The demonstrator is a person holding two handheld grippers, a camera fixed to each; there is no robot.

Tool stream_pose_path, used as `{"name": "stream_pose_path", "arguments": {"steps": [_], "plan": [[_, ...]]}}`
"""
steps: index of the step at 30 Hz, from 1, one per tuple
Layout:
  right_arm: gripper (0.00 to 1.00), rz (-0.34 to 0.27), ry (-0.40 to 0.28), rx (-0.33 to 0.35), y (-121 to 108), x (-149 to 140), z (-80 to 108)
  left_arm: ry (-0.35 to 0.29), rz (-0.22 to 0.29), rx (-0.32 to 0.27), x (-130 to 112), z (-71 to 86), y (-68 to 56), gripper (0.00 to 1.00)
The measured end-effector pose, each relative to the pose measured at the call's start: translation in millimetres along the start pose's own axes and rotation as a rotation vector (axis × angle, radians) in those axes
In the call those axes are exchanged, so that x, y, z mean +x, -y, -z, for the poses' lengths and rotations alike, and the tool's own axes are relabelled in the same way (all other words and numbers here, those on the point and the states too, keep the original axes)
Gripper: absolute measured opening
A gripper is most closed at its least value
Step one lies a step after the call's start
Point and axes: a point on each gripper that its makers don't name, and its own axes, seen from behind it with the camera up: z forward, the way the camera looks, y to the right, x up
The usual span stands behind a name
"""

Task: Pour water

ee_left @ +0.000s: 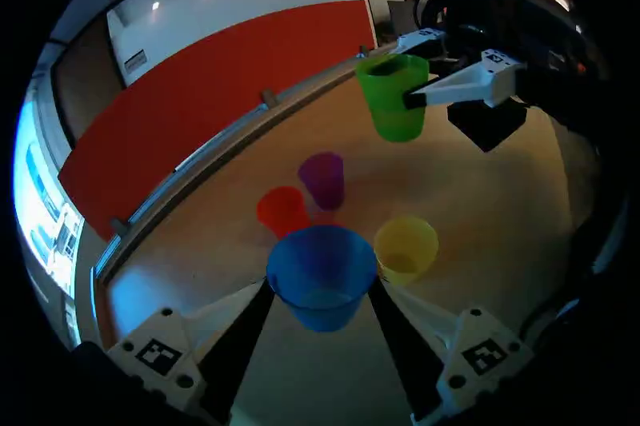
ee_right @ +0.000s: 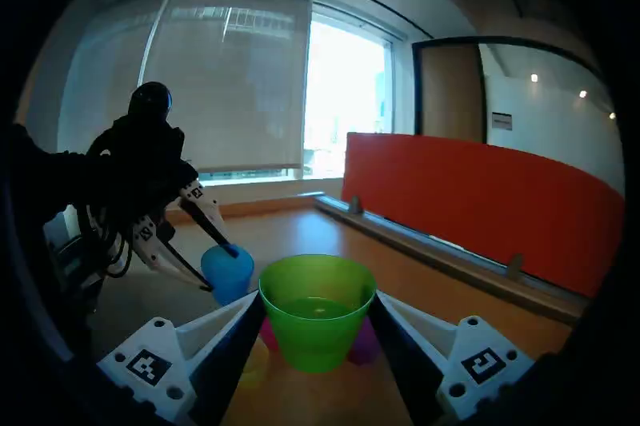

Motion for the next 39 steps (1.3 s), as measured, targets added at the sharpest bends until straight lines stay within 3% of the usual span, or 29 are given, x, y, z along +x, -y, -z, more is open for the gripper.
{"name": "stream_pose_path", "arguments": {"steps": [6, 24, 39], "plan": [[0.90, -0.002, 0.015, -0.005, -3, -7, -1.1, 0.036, -0.017, -0.029, -12, -6.5, -8.3, 0.85], [0.90, 0.001, 0.064, -0.009, -8, -26, -4.3, 0.111, 0.000, -0.090, -45, -25.0, -27.6, 0.85], [0.90, -0.003, 0.092, -0.006, -9, -39, -8.7, 0.141, 0.036, -0.105, -60, -33.4, -33.6, 0.85]]}}
